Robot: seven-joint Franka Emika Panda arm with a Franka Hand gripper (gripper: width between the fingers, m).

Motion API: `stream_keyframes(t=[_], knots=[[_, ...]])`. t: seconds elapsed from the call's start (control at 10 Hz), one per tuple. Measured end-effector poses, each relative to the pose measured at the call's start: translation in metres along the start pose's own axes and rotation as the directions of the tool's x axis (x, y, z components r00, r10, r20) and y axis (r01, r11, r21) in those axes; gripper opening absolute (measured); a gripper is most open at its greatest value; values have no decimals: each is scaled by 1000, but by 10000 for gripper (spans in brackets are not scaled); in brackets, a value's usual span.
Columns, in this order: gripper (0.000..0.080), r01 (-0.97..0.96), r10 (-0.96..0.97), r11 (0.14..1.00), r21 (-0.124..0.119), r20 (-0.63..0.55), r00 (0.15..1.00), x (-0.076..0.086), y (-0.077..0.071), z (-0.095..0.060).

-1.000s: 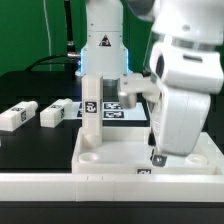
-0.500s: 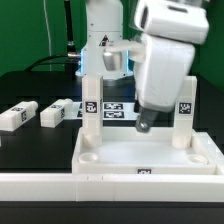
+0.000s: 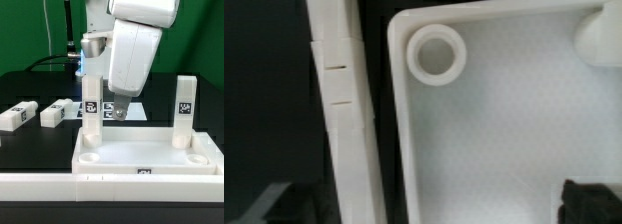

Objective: Assemble desk

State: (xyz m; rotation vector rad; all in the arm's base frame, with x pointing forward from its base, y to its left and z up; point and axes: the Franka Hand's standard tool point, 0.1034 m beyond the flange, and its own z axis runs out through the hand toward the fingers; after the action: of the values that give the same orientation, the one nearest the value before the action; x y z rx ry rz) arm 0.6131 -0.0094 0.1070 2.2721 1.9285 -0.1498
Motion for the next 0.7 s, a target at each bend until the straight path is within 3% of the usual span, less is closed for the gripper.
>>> stream_keyframes(t=[0.1, 0.3, 0.5, 0.7], knots=[[649, -102, 102, 995, 10, 1, 995, -3, -1, 1], [649, -299, 296, 951, 79, 51, 954, -32, -4, 0], [649, -397, 394, 914, 87, 44, 918, -73, 0, 5], [649, -516, 513, 851, 100, 55, 856, -125, -1, 14]])
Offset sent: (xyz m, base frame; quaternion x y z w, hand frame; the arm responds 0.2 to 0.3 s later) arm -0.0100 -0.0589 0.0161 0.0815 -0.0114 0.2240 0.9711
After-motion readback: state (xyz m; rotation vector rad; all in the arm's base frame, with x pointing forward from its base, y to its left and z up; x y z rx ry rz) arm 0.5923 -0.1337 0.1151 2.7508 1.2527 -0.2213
